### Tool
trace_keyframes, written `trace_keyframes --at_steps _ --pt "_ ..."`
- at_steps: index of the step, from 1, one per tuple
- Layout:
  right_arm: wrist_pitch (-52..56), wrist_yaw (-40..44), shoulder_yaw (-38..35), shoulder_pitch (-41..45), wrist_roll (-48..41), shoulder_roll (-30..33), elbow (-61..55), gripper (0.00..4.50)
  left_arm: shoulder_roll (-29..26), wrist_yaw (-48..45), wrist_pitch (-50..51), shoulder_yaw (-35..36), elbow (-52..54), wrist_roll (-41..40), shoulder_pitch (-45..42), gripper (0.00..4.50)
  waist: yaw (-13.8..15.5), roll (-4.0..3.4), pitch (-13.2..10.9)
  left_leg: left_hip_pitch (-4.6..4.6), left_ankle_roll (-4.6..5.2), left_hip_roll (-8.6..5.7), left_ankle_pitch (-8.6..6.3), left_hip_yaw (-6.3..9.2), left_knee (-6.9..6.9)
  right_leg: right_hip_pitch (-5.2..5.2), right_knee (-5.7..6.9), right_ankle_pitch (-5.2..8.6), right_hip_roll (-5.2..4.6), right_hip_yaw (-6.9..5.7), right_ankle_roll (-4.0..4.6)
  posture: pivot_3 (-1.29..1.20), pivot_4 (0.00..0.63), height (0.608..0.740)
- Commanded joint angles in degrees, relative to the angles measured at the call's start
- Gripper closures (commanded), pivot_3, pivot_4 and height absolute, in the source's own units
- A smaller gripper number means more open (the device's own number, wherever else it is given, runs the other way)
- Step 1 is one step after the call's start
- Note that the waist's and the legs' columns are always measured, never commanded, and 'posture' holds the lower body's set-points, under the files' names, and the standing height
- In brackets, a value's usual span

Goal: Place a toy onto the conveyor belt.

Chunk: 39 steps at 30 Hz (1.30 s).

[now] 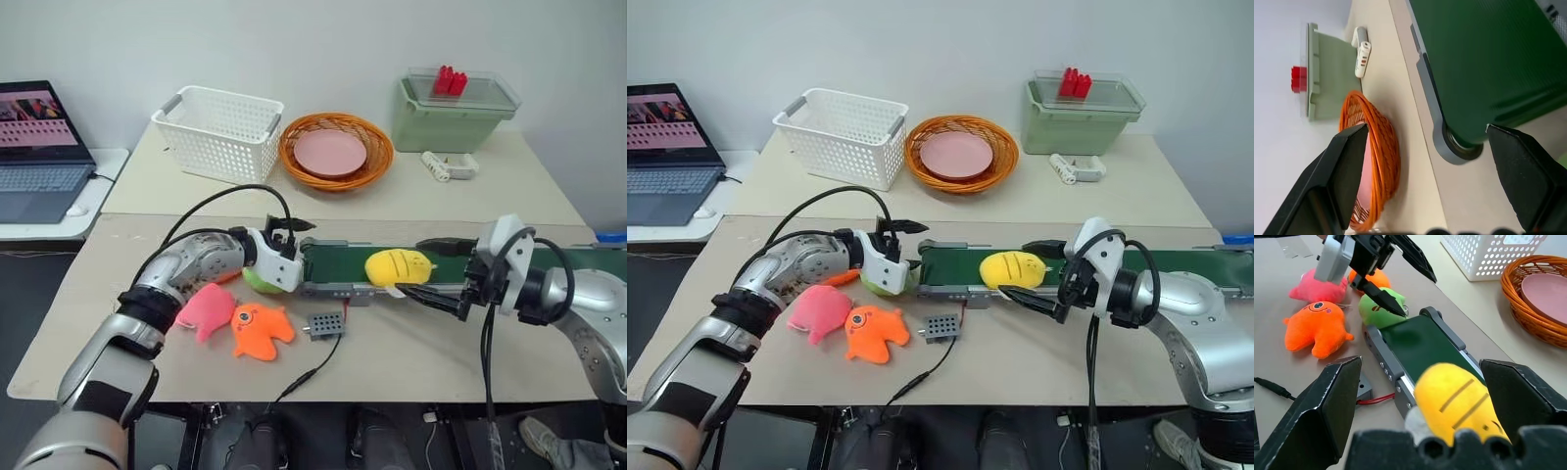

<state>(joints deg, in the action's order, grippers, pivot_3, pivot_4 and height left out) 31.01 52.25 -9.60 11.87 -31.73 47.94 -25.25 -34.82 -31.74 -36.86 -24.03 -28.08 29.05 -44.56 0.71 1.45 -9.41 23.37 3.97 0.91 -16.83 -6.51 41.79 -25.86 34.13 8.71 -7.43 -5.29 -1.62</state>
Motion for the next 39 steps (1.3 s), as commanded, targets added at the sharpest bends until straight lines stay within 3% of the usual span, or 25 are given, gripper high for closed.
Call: trace_keyframes --at_steps 1,4,9,16,24,33,39 --pt "-1.1 -0.3 0.1 2.1 0.2 -0.3 -0.3 0.0 1.6 -4.4 13.2 8.9 9.1 -14.6 4.4 0.38 0.0 -0.01 0.0 0.01 -0.02 0.0 0.01 0.01 0.01 0.0 0.0 0.0 0.0 -0.01 -0.01 0.0 0.15 0.74" --pt "-1.3 -1.3 0.6 2.2 0.9 -1.0 -0.2 0.0 4.8 -1.6 30.1 17.6 16.7 -22.6 9.2 0.38 0.0 0.0 0.0 0.01 -0.05 0.0 0.03 0.03 0.03 0.0 0.04 -0.01 0.0 0.0 -0.03 0.0 0.15 0.74" --pt "-1.6 -5.8 1.5 3.8 3.9 -3.4 1.2 0.0 11.8 11.5 56.1 34.1 30.5 -30.8 16.3 0.38 -0.2 0.0 0.0 -0.03 -0.11 -0.01 0.07 0.04 0.04 0.05 0.08 -0.01 0.02 0.04 -0.08 0.0 0.15 0.74" --pt "1.6 -11.7 4.9 5.0 2.5 -10.0 -2.6 0.0 18.8 21.5 76.1 51.9 50.1 -40.1 30.6 0.38 -0.8 -0.02 0.0 -0.31 -0.22 0.02 0.11 0.1 0.0 0.3 0.06 -0.01 0.09 0.13 -0.08 0.0 0.15 0.74" --pt "-1.6 -23.5 6.2 4.4 10.7 -19.0 4.1 0.0 22.8 24.7 74.4 56.4 53.5 -45.0 36.5 0.38 0.6 -0.03 0.0 -0.47 -0.28 -0.07 0.1 0.21 0.0 0.62 -0.07 0.02 0.0 0.0 -0.02 0.0 0.15 0.74" --pt "-11.5 -35.0 -0.7 3.1 19.4 -21.5 16.9 0.0 21.6 24.0 63.9 57.7 45.4 -46.0 37.9 0.38 -0.1 -0.05 0.0 -0.49 -0.32 -0.06 0.14 0.12 -0.1 0.54 -0.03 0.09 0.11 0.04 0.1 0.0 0.15 0.74" --pt "-14.0 -36.0 -3.0 1.8 19.8 -22.2 19.0 0.0 19.3 23.2 59.6 57.7 40.2 -46.5 37.5 0.38 -0.4 -0.07 0.1 -0.54 -0.34 -0.02 0.15 0.11 -0.15 0.56 -0.04 0.11 0.13 0.07 0.11 0.0 0.15 0.74"
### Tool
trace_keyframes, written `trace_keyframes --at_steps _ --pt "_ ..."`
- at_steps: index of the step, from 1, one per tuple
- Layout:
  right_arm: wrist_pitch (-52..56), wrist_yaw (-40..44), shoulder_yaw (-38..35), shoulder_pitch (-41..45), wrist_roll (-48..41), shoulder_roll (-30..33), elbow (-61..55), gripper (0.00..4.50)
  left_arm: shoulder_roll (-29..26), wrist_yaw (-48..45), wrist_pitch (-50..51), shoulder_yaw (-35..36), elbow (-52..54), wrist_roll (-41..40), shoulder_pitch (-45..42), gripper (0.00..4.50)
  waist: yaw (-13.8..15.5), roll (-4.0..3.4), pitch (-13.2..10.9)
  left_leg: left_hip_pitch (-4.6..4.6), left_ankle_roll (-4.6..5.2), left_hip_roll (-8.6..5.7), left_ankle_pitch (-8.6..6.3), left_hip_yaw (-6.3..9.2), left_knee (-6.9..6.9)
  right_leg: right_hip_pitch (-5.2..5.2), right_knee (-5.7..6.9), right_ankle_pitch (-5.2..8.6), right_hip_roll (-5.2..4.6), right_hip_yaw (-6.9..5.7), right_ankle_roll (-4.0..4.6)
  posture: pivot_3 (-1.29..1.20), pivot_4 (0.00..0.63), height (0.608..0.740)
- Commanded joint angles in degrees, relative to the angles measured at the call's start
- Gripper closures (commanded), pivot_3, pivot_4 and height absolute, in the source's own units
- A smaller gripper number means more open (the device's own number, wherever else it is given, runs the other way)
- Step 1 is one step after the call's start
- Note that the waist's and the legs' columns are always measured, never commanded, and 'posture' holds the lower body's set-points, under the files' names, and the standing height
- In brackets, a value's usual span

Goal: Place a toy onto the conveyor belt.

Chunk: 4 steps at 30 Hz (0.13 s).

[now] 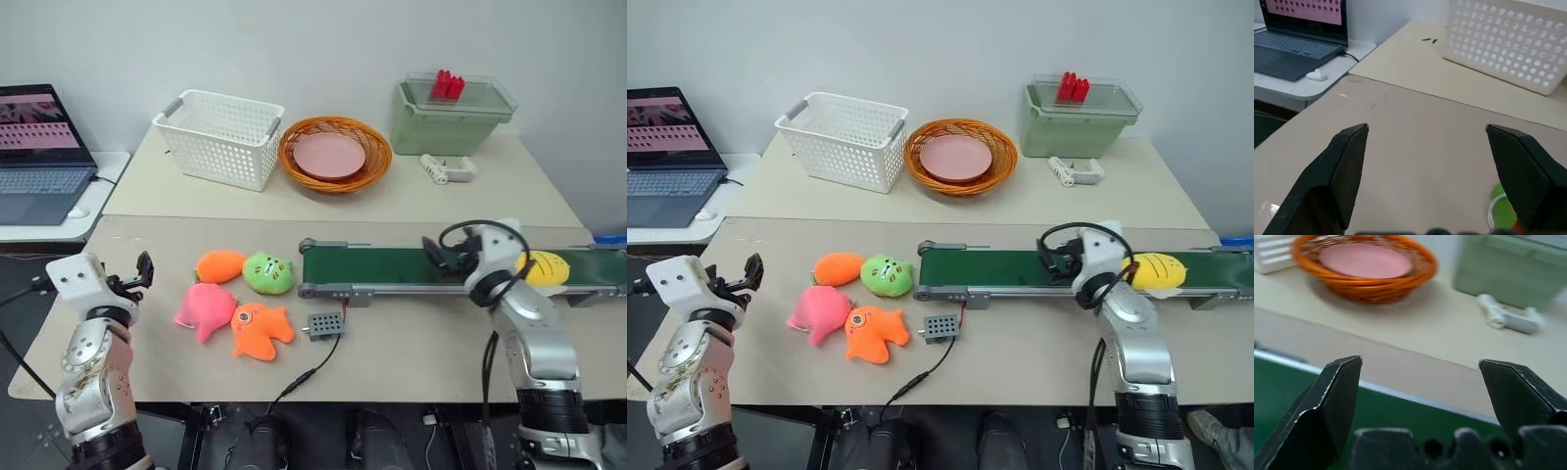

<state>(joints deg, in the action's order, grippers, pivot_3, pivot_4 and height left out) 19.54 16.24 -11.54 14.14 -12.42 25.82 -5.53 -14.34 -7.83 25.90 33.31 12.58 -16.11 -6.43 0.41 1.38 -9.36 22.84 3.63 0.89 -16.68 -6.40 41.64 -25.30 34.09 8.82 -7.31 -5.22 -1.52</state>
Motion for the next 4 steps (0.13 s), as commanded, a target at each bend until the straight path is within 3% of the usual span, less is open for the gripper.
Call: trace_keyframes --at_steps 1,4 --pt "-2.5 0.3 -0.7 -0.5 0.4 -0.3 -0.9 0.0 -1.4 -0.9 -3.6 0.1 -0.7 -1.3 -0.5 0.38 -0.1 0.0 0.0 0.0 0.01 0.0 -0.01 0.0 0.0 0.0 -0.01 0.0 0.0 0.0 0.0 0.0 0.15 0.74" --pt "-2.7 0.0 -0.3 -0.3 0.7 -0.8 -1.2 0.0 -1.7 -0.6 -4.3 -0.6 -1.6 -0.9 -0.5 0.38 -0.3 0.0 0.0 0.01 0.02 0.01 -0.01 0.0 0.0 -0.01 -0.01 0.0 0.0 0.01 0.0 0.0 0.15 0.74"
